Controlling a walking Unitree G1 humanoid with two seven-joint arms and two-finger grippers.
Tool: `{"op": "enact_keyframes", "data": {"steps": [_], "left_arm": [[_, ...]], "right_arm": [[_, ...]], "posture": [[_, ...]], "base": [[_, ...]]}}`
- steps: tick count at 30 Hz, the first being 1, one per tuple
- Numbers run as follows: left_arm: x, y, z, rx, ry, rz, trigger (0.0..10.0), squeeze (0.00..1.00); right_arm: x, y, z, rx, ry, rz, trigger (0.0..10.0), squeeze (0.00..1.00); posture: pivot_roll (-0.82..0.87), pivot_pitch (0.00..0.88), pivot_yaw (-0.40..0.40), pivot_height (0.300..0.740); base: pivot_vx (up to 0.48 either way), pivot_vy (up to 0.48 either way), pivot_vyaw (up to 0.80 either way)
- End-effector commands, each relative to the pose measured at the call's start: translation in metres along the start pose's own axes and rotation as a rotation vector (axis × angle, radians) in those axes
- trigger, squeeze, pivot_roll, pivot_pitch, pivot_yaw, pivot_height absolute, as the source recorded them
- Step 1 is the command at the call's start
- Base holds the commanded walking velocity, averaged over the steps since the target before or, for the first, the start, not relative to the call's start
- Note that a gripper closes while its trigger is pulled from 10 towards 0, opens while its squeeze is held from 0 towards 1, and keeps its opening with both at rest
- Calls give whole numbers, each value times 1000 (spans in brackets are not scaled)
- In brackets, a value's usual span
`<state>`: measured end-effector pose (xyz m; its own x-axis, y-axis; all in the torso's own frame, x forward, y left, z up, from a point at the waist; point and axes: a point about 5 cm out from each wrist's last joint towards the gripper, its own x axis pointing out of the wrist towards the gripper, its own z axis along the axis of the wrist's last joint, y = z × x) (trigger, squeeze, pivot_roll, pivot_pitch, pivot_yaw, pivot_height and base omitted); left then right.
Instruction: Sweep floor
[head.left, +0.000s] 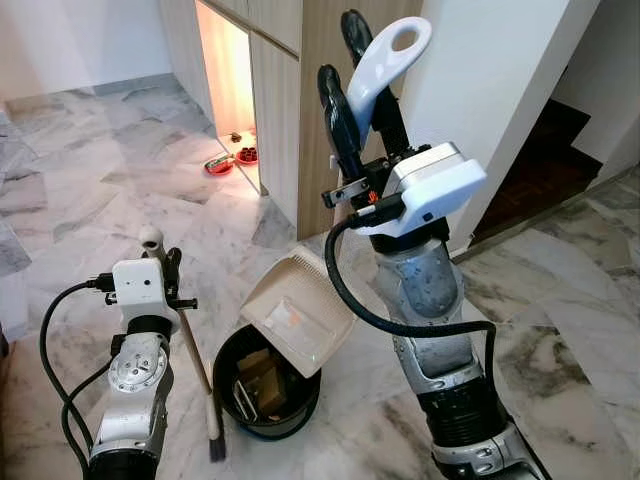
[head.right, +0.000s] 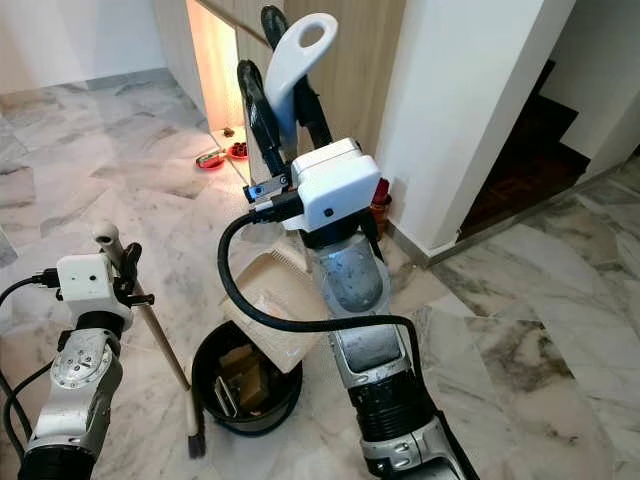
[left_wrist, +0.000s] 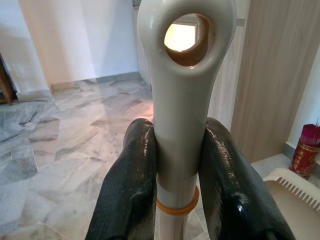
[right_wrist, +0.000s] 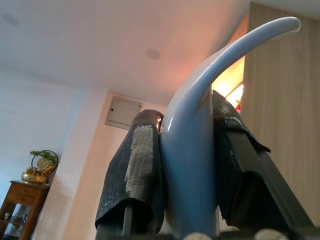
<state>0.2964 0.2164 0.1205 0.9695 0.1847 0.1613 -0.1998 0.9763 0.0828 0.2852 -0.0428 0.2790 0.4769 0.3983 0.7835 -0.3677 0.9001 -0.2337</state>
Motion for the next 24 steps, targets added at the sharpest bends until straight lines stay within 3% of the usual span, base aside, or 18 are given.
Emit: {"op": "enact_keyframes", "data": {"steps": [1,5,19,24], "left_arm": [[4,-3,10,-7,-57,-9,10000,0],[4,-3,10,-7,-57,-7,10000,0],[3,-3,10,-7,-55,-8,10000,0],[3,-3,10,-7,-53,-11,10000,0]], "right_arm": [[8,0,19,-12,-108,6,10000,0],[7,-9,12,116,-60,-100,10000,0],[6,-15,11,86,-54,-105,10000,0],[6,-14,11,20,-59,-86,10000,0]], "posture": [[73,0,-43,740],[75,0,-46,740],[75,0,-45,740],[75,0,-45,740]], "base": [[0,0,0],[0,0,0],[0,0,0],[0,0,0]]}}
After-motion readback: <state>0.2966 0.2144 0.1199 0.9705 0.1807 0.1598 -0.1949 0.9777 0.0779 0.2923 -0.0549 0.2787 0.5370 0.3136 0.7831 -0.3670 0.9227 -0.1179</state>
